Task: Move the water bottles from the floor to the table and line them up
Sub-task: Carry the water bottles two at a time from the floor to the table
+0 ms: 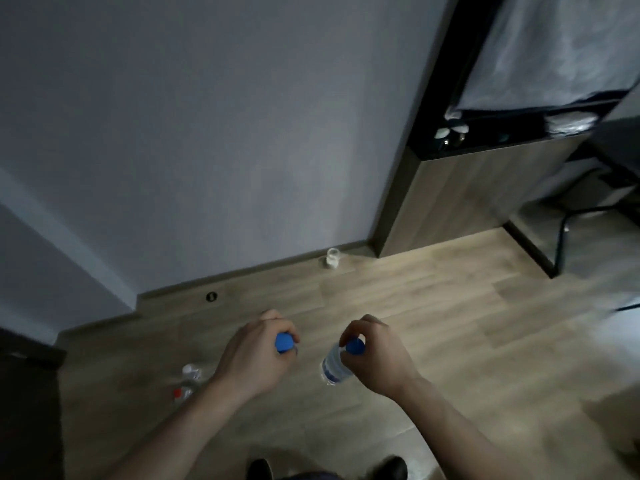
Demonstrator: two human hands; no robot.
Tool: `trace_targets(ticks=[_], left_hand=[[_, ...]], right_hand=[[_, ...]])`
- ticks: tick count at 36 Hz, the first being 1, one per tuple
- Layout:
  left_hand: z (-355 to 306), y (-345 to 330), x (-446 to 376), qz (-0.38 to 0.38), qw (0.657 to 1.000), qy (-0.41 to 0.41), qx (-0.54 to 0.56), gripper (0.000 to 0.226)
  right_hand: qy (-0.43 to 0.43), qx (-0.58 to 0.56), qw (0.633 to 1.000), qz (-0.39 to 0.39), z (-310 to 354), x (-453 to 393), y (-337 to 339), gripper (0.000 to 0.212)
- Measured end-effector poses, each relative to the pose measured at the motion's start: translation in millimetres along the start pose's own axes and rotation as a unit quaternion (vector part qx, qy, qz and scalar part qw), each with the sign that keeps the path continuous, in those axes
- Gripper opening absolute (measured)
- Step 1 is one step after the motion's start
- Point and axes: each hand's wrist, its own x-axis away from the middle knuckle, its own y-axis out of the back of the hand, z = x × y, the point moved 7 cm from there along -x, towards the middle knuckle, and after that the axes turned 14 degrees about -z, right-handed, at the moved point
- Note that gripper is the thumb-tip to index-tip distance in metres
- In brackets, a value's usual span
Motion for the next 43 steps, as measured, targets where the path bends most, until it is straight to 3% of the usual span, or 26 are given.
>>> trace_targets(ticks=[15, 31, 43], left_hand=[[-255.5, -104.2, -60.3, -0.045, 0.994, -0.081, 0.057, 0.021], [-470.0, -214.4, -123.2, 0.043, 0.98, -0.188, 0.043, 0.014], [-621.0, -326.8, -226.6, 0.073, 0.968, -0.221, 0.091, 0.017]], right_hand=[[0.029, 0.042, 0.996, -0.071, -165.2, -11.3, 214.8, 0.017], [-0.057, 0.017, 0.983, -0.172, -332.1, -21.2, 391.3, 0.014], [-0.11, 0.053, 0.973, -0.195, -451.8, -90.4, 530.8, 0.016]])
